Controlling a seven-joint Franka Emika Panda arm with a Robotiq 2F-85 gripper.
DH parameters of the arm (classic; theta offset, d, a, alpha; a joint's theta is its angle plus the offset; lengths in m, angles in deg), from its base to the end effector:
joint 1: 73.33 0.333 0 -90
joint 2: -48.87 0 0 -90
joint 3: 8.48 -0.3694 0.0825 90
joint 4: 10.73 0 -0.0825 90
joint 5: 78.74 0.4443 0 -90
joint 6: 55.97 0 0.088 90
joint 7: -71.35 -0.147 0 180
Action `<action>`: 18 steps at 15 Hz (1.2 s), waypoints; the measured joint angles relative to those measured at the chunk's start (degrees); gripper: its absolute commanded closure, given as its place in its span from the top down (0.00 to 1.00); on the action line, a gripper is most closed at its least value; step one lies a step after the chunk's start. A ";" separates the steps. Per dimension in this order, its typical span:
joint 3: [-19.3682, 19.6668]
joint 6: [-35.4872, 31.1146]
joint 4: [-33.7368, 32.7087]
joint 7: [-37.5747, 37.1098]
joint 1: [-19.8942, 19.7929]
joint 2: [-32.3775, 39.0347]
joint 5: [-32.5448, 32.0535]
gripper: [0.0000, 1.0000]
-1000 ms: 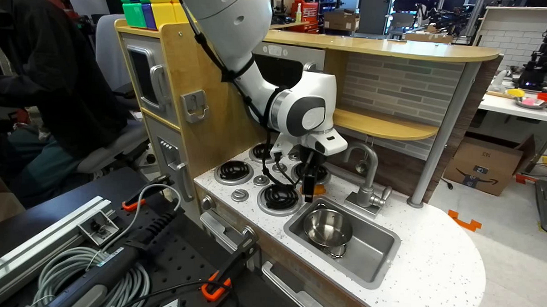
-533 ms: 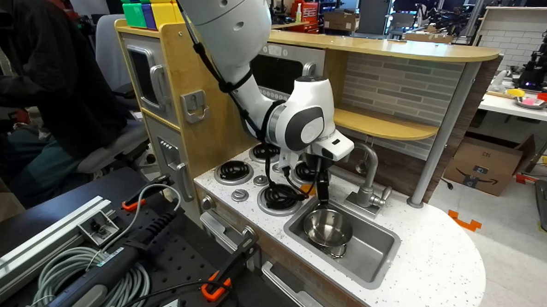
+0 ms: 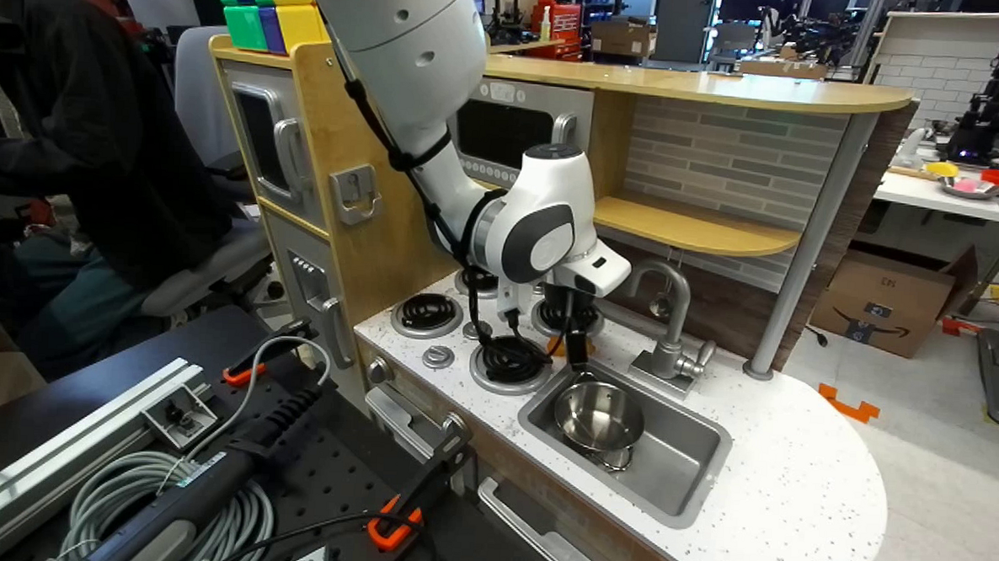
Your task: Put the plastic bread inside the silver pot
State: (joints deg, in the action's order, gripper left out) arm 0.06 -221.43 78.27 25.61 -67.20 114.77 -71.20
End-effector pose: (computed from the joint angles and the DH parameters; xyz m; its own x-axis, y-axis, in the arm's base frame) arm 0.7510 -0.0285 -0.0795 0.6304 -0.7513 0.1955 -0.7517 -0.6536 -0.0878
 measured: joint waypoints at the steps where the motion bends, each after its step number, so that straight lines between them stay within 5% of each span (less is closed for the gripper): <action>1: -0.62 0.00 0.00 0.59 -0.07 0.00 0.35 0.99; 2: -1.12 0.00 0.00 1.16 -0.07 0.00 0.78 0.74; 4: -1.80 0.01 0.02 1.64 -0.06 0.02 0.99 0.71; 11: -2.01 0.59 0.02 1.74 -0.27 0.19 1.94 0.18; 18: -2.02 2.43 -0.49 1.74 -1.19 0.02 4.22 0.16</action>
State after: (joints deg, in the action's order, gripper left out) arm -1.96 -219.00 77.78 27.35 -68.39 114.78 -66.99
